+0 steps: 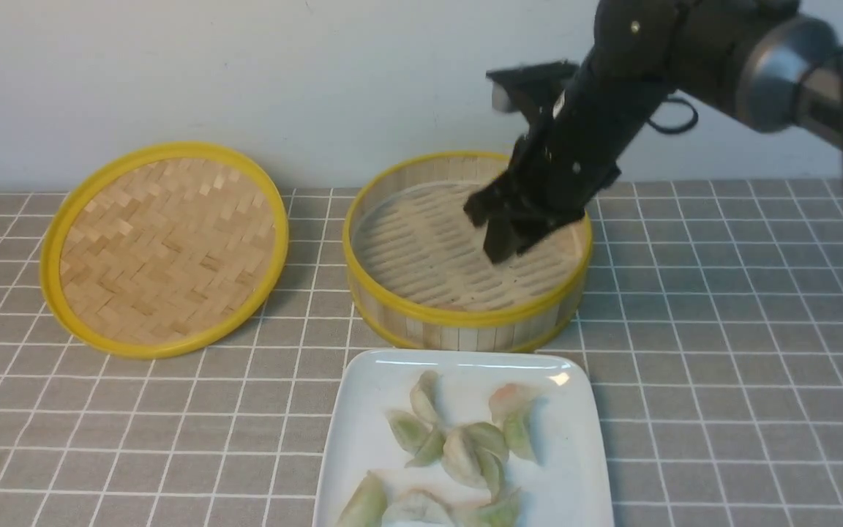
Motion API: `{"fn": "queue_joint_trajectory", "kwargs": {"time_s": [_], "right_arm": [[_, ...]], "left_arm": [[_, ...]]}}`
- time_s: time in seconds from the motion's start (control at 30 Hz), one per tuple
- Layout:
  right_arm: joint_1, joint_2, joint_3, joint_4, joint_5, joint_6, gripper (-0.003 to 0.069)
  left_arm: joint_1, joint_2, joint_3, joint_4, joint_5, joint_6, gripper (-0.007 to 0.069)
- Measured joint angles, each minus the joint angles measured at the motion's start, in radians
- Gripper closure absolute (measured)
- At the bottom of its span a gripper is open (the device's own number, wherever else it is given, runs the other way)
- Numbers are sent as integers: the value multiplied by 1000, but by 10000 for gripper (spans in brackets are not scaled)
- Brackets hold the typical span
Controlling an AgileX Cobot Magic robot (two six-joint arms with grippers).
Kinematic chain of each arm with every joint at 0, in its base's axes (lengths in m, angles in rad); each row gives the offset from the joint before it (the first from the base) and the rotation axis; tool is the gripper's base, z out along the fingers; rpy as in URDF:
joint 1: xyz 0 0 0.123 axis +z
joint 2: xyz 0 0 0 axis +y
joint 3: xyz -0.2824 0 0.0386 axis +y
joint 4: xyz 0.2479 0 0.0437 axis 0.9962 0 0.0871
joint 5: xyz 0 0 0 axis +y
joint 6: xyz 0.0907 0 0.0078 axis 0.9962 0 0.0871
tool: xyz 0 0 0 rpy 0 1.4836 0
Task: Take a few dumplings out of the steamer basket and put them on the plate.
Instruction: Use the right arm to put the dumpling into the plate
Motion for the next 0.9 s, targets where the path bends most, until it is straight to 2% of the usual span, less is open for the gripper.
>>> {"fn": "queue_joint_trajectory", "kwargs": {"time_s": [0.17,0.4,0.6,0.67,0.73,0.87,0.9], "right_arm": [[105,-51,245,34,-23,-18,480],[149,7,287,-20,-137,-7,473],[149,13,274,-48,-180,64,278],[149,13,249,-56,-138,97,183],[149,13,220,-71,-76,113,155],[149,-17,175,-90,-34,146,242],[149,-66,169,-89,-27,154,358]], "left_arm": [[0,-3,1,-15,1,-6,629],[0,-3,3,-15,1,-4,629],[0,-3,4,-15,1,5,629],[0,-3,4,-15,1,5,629],[0,-3,4,-15,1,5,629],[0,-3,4,-15,1,5,629],[0,-3,4,-15,1,5,629]]}}
